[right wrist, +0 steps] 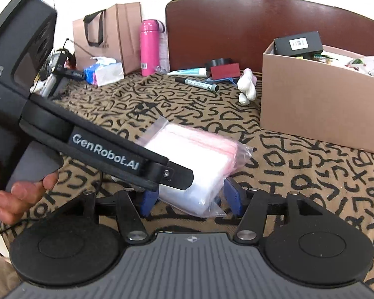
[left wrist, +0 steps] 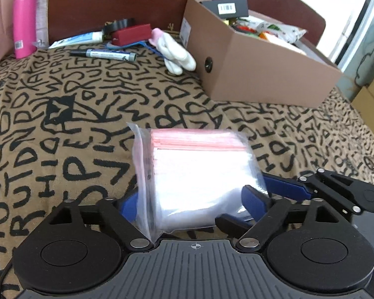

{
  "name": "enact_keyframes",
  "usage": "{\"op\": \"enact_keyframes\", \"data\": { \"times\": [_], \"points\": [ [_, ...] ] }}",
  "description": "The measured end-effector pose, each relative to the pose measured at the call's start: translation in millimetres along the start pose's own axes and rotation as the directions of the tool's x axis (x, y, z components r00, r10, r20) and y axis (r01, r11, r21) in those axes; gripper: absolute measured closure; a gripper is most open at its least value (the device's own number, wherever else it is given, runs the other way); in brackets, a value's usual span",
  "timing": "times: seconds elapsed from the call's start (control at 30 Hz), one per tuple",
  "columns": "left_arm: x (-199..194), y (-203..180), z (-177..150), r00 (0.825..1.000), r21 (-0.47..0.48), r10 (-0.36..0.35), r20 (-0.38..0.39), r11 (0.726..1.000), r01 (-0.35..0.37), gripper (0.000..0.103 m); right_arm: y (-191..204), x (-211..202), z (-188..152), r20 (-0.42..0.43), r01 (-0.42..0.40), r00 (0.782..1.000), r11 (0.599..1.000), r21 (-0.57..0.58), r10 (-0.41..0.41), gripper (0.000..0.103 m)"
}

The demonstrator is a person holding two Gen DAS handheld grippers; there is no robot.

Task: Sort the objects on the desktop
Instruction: 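Lift the zip bag and carry it over the cardboard box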

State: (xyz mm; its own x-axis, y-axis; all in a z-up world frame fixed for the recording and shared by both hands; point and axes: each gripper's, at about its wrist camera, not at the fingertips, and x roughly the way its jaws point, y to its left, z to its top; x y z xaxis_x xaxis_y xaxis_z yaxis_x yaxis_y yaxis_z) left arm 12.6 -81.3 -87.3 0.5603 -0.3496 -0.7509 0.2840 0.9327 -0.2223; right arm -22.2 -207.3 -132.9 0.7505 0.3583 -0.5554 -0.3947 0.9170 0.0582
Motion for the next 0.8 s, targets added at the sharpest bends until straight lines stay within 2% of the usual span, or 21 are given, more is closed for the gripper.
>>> {"op": "enact_keyframes", "data": {
  "times": [0.13,0.23,0.6,0.7,0.8],
  "points": [
    [2.4,-1.6,2.2,1.000,0.002,0.002,-0.003,1.000,-0.002,0.009,6.1,5.5,-0.9,-0.002,0.001,1.000,1.000,-0.031,-0.001,0.037],
    [4.4,-2.6,4.2,1.000,0.021,-0.014,-0.016,1.000,0.014,0.012,3.9,8.9,-1.0,-0.009,0.006,1.000,1.000,-0.010,-0.006,0.037],
    [11.0,-6.7,7.0,1.000,0.050,-0.002,-0.025,0.999,0.003,0.012,1.2,20.1,-2.7,-0.013,-0.007,1.000,1.000,0.013,0.007,0.032],
    [9.8,-10.9,7.2,1.000,0.072,0.018,-0.023,0.997,-0.017,0.017,1.0,18.7,-1.2,-0.018,-0.004,1.000,1.000,0.017,0.004,0.036],
    [6.4,-15.3,8.6,0.999,0.076,0.026,-0.024,0.997,-0.024,0.019,-1.2,11.7,2.8,-0.021,0.006,1.000,0.999,0.035,-0.006,0.045]
  ]
}}
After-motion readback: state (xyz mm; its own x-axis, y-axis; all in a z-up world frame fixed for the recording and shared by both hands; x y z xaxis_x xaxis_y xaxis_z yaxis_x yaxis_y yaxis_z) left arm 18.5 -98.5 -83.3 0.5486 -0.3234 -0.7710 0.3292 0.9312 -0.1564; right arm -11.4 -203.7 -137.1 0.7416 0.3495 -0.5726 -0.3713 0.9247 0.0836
